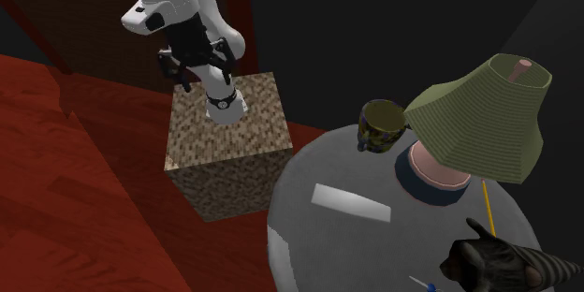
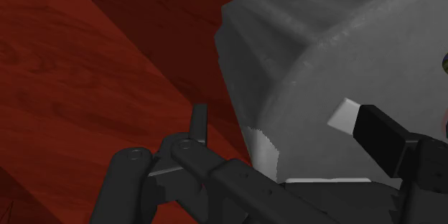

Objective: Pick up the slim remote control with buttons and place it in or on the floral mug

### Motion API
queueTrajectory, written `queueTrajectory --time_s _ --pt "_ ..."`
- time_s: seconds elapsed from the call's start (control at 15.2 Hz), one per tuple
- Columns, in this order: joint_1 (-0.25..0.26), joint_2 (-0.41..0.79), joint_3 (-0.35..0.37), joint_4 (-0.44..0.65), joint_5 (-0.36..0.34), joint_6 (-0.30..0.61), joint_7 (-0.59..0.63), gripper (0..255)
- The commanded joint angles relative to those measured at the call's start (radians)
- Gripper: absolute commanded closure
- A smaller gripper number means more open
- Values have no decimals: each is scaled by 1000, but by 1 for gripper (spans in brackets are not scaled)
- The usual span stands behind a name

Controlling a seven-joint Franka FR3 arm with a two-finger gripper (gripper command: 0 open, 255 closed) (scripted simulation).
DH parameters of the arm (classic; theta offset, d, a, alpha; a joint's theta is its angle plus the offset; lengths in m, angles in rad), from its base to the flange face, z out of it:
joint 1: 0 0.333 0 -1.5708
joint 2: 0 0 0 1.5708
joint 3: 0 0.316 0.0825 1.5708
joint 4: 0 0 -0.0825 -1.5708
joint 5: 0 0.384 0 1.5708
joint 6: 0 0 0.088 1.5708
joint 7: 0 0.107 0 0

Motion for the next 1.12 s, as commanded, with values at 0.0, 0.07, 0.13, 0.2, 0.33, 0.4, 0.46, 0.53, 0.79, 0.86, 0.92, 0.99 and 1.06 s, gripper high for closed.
queueTrajectory --time_s 0.0,0.07,0.13,0.2,0.33,0.4,0.46,0.53,0.79,0.86,0.92,0.99,1.06 --pt "0 0 0 0 0 0 0 0" --pt "11 35 3 7 0 25 -20 0" --pt "22 71 6 16 -1 49 -40 0" --pt "33 106 9 25 -1 72 -59 0" --pt "54 178 16 47 -2 116 -97 0" --pt "64 214 20 60 -2 137 -116 0" --pt "74 250 24 74 -3 156 -135 0" --pt "84 286 29 88 -4 175 -153 0" --pt "119 429 50 154 -9 240 -222 0" --pt "128 464 57 173 -12 254 -239 0" --pt "136 499 63 192 -15 267 -255 0" --pt "144 534 70 212 -18 279 -270 0" --pt "151 568 77 232 -22 291 -285 0"
